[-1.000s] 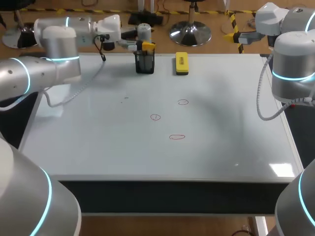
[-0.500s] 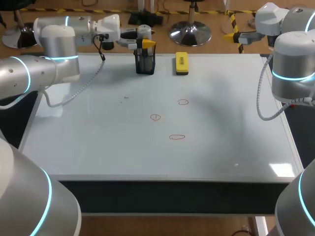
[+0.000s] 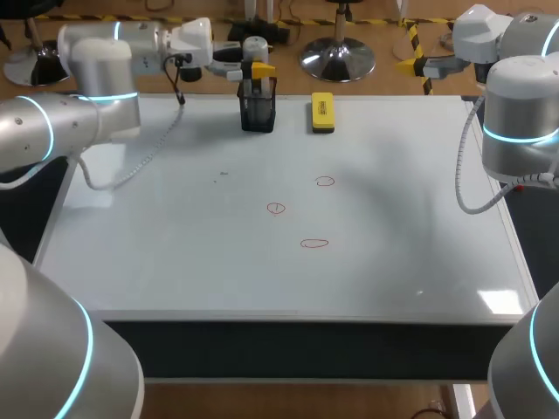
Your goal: Pick up the inspection probe, press it on each red-marked spot on the whiteboard one by one, put down the probe, pick up the eraser, and wipe off all the red marks.
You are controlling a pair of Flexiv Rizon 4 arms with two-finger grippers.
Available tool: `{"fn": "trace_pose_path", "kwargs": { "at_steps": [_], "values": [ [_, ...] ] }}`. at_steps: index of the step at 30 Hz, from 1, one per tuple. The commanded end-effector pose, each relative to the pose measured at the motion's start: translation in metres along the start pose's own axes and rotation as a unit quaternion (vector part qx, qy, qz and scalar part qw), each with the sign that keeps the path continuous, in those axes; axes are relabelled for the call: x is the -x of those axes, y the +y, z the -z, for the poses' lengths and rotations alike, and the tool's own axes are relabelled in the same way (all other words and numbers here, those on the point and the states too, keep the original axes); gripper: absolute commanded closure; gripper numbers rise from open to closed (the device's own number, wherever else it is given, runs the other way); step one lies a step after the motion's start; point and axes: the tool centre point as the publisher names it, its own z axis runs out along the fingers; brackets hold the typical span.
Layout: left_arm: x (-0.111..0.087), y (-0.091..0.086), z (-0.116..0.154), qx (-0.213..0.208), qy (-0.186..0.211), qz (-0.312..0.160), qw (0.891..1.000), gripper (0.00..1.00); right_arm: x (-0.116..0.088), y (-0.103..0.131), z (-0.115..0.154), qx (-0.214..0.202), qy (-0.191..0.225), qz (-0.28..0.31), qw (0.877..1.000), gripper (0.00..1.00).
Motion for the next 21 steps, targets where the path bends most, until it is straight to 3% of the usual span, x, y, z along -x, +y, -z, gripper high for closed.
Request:
{"fn": "trace_pose_path", "kwargs": {
  "at_steps": [1, 21],
  "values": [
    [-0.001, -0.012, 0.001, 0.006, -0.001, -0.003, 1.000, 1.00, 0.000, 0.000, 0.000, 0.000, 0.001, 0.000, 1.000, 0.00],
    [0.001, -0.060, 0.007, 0.015, -0.007, -0.017, 1.000, 1.00, 0.000, 0.000, 0.000, 0.000, 0.001, 0.000, 1.000, 0.00]
  ]
}}
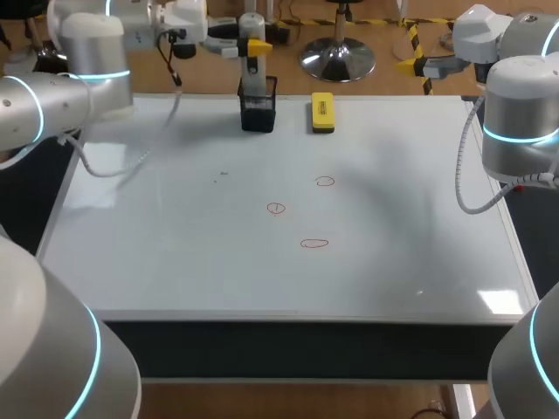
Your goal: Pick up the inspection probe, press it on each red-marked spot on the whiteboard one by one, put down the probe, pick up the eraser, and wipe off all the red marks.
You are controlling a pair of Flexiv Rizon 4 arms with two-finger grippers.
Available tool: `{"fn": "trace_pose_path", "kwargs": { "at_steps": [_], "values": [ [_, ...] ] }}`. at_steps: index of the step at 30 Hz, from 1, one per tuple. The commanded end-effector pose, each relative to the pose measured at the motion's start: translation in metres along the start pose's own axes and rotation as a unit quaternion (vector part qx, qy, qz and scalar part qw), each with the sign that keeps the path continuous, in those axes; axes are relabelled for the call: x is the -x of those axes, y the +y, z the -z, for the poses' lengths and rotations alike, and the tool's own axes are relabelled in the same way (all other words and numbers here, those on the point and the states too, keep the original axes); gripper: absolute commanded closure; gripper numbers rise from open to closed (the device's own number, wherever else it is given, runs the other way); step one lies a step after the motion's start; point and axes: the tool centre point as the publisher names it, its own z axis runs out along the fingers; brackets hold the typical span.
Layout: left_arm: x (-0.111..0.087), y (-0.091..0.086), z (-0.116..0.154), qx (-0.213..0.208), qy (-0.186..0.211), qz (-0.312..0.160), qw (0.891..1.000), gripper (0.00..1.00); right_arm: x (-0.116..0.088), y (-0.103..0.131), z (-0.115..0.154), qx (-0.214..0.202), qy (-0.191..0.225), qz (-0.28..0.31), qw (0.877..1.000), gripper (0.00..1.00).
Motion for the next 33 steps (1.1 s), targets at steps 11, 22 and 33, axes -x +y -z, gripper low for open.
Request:
{"fn": "trace_pose_path", "kwargs": {
  "at_steps": [11, 22, 33],
  "values": [
    [-0.013, -0.047, 0.013, -0.003, -0.008, 0.000, 1.000, 1.00, 0.000, 0.000, 0.000, 0.000, 0.001, 0.000, 1.000, 0.00],
    [-0.020, -0.059, 0.048, -0.003, -0.025, -0.003, 1.000, 1.00, 0.000, 0.000, 0.000, 0.000, 0.001, 0.000, 1.000, 0.00],
    [-0.033, -0.044, 0.092, 0.010, -0.056, -0.003, 0.998, 1.00, 0.000, 0.000, 0.000, 0.000, 0.001, 0.000, 1.000, 0.00]
  ]
}}
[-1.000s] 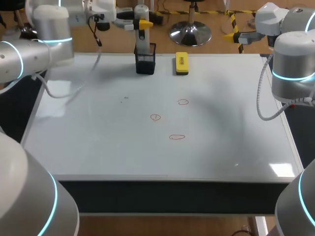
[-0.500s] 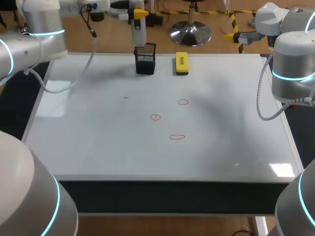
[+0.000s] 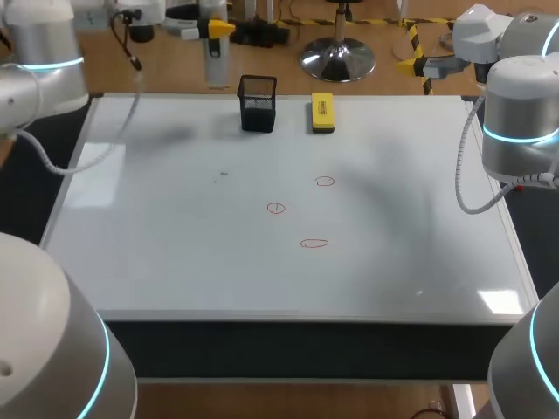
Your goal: Pick up the inspection probe, press it on each red-marked spot on the whiteboard one by one, put down the probe, pick up the eraser, and wipe off all the red marks.
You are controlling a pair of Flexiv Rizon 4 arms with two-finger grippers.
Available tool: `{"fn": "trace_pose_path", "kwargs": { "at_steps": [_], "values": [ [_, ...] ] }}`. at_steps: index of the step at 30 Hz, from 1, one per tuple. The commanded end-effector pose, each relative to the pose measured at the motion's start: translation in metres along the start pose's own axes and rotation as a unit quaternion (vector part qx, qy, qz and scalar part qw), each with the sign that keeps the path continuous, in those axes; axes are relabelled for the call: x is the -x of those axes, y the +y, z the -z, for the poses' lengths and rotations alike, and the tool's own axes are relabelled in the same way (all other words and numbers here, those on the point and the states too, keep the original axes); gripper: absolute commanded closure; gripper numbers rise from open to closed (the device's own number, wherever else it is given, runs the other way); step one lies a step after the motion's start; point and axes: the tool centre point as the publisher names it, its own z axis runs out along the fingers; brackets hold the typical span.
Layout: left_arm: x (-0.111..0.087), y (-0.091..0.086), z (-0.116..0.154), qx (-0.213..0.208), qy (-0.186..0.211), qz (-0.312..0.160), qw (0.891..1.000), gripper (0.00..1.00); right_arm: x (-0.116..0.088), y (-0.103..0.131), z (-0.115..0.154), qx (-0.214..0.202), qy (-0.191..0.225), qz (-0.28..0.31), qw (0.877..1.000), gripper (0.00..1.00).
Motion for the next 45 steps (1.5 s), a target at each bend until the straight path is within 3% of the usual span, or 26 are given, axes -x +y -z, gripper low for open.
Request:
{"fn": "trace_pose_path", "kwargs": {
  "at_steps": [1, 8, 22, 38, 45],
  "values": [
    [-0.016, 0.005, 0.019, 0.000, -0.029, -0.003, 1.000, 1.00, 0.000, 0.000, 0.000, 0.000, 0.001, 0.000, 1.000, 0.00],
    [-0.028, 0.022, 0.045, 0.009, -0.047, -0.004, 0.999, 1.00, 0.000, 0.000, 0.000, 0.000, 0.001, 0.000, 1.000, 0.00],
    [-0.031, 0.063, 0.082, 0.001, -0.054, 0.014, 0.998, 1.00, 0.000, 0.000, 0.000, 0.000, 0.001, 0.000, 1.000, 0.00],
    [-0.030, 0.080, 0.091, -0.006, -0.053, 0.017, 0.998, 1.00, 0.000, 0.000, 0.000, 0.000, 0.001, 0.000, 1.000, 0.00],
    [-0.030, 0.078, 0.094, 0.001, -0.050, 0.020, 0.999, 1.00, 0.000, 0.000, 0.000, 0.000, 0.001, 0.000, 1.000, 0.00]
  ]
}}
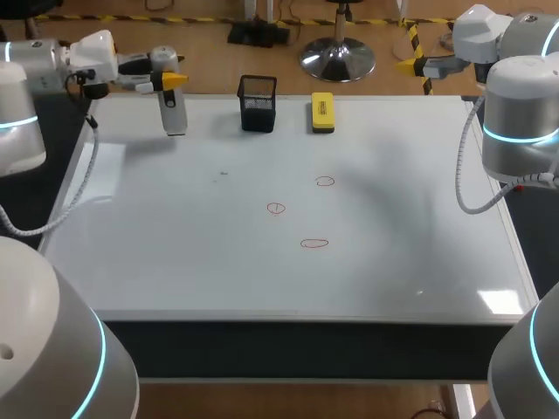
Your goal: Pick up the inspection probe, press it on each red-marked spot on the whiteboard one by one, put down the probe, pick up the eraser, and wipe off all the red marks.
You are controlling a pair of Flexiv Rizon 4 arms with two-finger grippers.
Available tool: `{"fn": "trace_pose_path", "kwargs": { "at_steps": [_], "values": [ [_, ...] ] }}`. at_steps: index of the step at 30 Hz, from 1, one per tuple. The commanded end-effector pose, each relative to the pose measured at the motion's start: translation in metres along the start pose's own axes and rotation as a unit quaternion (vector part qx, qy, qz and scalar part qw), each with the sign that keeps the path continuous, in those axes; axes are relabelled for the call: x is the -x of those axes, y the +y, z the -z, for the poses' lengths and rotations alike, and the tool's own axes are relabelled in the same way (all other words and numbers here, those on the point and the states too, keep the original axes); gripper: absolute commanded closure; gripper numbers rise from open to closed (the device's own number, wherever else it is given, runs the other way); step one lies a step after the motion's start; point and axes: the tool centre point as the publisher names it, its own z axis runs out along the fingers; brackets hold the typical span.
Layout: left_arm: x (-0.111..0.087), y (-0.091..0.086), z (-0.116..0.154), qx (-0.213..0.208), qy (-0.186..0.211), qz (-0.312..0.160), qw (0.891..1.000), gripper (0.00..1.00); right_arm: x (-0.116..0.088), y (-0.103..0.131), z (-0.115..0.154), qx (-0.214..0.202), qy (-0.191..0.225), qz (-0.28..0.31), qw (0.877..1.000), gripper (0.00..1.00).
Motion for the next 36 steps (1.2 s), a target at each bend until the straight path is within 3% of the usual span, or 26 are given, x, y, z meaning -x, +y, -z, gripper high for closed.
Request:
{"fn": "trace_pose_path", "kwargs": {
  "at_steps": [1, 22, 25, 29, 34, 36],
  "values": [
    [0.000, -0.004, 0.001, 0.005, 0.004, 0.001, 1.000, 1.00, 0.000, 0.000, 0.000, 0.000, 0.001, 0.000, 1.000, 0.00],
    [0.000, -0.006, 0.000, 0.006, 0.006, 0.002, 1.000, 1.00, 0.005, -0.003, 0.002, -0.001, 0.007, -0.003, 1.000, 0.00],
    [0.000, -0.006, 0.000, 0.006, 0.006, 0.002, 1.000, 1.00, 0.014, -0.006, 0.001, -0.008, 0.041, 0.010, 0.999, 0.00],
    [0.000, -0.006, 0.000, 0.006, 0.006, 0.002, 1.000, 1.00, 0.013, -0.005, -0.017, -0.046, 0.150, 0.060, 0.986, 0.00],
    [0.000, -0.006, 0.000, 0.006, 0.006, 0.002, 1.000, 1.00, 0.011, -0.003, -0.041, -0.088, 0.257, 0.121, 0.955, 0.00],
    [0.000, -0.006, 0.000, 0.006, 0.006, 0.002, 1.000, 1.00, 0.009, -0.001, -0.052, -0.103, 0.310, 0.149, 0.933, 0.00]
  ]
}}
